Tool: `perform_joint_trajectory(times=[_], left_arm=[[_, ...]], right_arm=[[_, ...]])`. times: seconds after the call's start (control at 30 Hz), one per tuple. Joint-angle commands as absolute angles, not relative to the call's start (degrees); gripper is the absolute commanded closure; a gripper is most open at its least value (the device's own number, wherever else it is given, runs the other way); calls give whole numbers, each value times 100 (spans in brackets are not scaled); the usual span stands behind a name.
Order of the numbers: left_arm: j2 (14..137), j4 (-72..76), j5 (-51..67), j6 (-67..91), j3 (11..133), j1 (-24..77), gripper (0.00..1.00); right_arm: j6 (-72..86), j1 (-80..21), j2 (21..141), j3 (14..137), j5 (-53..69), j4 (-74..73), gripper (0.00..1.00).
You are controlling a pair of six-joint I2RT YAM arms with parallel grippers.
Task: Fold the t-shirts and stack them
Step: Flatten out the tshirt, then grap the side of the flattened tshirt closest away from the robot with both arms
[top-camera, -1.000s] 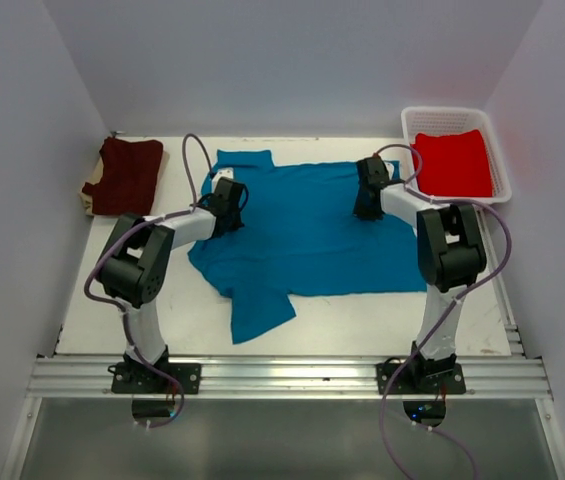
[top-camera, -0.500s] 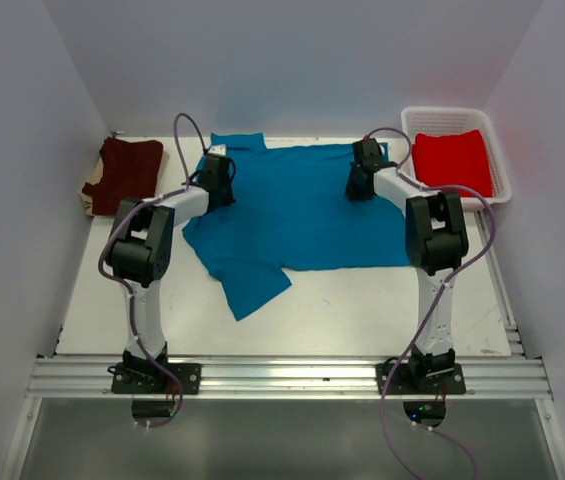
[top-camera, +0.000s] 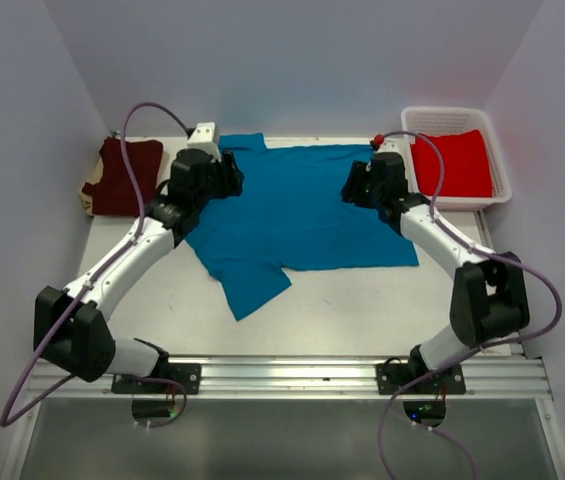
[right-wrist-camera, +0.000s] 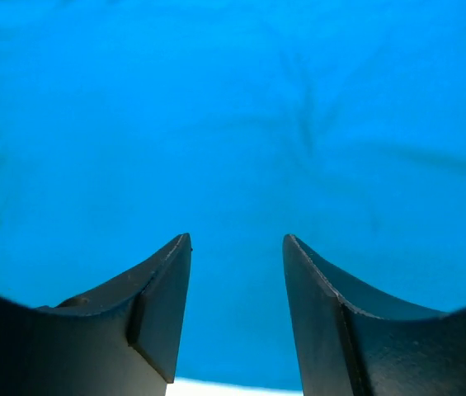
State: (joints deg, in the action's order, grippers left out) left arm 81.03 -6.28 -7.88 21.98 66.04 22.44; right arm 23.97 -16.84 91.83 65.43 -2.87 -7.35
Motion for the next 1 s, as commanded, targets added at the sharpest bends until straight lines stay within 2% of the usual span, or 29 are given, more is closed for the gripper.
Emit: perform_joint_trajectory(times=[0.0,0.1,0.23,0.27,0.3,0.47,0.6,0.97], left_arm=[[8385,-2054,-317,2487,5820,2452,46],[8324,-2389,-290,2654,4978,2838,50],[8069,-2812,-272,2935,4536,3374,51],[8051,-2943,-272,3005,4526,3627,48],[8042,-3240,-333,3075,4587,3769,41],[7840,-3647,-624,3593,4737,4893,40],[7594,-3508,-651,3735,4571,5159,38],[7936,-3358,-800,3595,4307,5186,36]], right_arm=[[2373,-1872,8527,5881,-623,-1002,47],[2479,-1890,7920,5355,-738,-1116,47],[2514,-1898,7331,4958,-844,-1309,46],[2514,-1907,7200,4870,-861,-1370,46],[2514,-1907,7137,4843,-879,-1388,46],[2452,-1916,7040,4676,-975,-1433,46],[2435,-1907,7058,4562,-1019,-1450,46],[2373,-1916,6943,4509,-1151,-1547,46]])
